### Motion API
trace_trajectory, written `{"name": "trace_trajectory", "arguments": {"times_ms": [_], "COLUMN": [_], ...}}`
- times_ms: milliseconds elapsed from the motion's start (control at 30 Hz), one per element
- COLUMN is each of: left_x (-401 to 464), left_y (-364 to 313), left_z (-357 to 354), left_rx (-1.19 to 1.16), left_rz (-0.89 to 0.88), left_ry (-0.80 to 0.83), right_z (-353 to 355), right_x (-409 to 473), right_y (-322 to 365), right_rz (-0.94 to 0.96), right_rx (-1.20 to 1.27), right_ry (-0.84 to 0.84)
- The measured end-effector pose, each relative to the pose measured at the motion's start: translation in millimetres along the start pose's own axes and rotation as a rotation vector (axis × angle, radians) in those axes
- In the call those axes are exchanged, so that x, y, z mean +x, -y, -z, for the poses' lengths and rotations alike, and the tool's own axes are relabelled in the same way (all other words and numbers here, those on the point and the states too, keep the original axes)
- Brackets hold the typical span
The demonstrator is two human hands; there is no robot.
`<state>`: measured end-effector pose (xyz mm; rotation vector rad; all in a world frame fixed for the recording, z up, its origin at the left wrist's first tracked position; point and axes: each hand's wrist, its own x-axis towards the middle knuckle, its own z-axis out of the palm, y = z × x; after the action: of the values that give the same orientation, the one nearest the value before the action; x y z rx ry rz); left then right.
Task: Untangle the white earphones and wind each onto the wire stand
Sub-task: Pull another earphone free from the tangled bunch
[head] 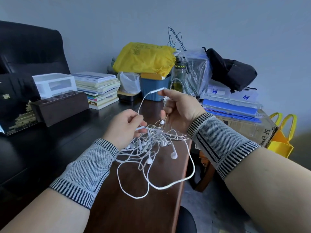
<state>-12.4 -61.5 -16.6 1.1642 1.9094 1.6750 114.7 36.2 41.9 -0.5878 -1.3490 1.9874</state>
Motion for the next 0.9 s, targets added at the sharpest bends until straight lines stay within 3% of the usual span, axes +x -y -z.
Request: {"name": "trace_trajectory", "arguments": {"times_ms": [67, 233, 400, 633, 900], "left_x": [-1, 0, -1, -3, 1], "left_y": [0, 1, 2, 0, 6], "left_z": [-1, -1, -4, -5, -2], "left_rx": [-0.037, -0.069, -0.152, -0.288, -0.318], "left_rz": [0.008, -0.034, -0.042, -0.007, 0.114], "left_ry": [0.007, -0.033, 0.000, 0.044, -0.052], "right_z": [3, 15, 16, 24, 27], "right_x": [1, 2, 0, 6, 5], "right_y": [-2, -20, -28, -36, -21], "right_rz": [0.001, 0.000, 0.001, -0.003, 0.048], "right_rx": [-0.118, -0.799, -1.066, -0.993, -0.545], "right_ry": [0.002, 0.058, 0.156, 0.106, -0.087]}}
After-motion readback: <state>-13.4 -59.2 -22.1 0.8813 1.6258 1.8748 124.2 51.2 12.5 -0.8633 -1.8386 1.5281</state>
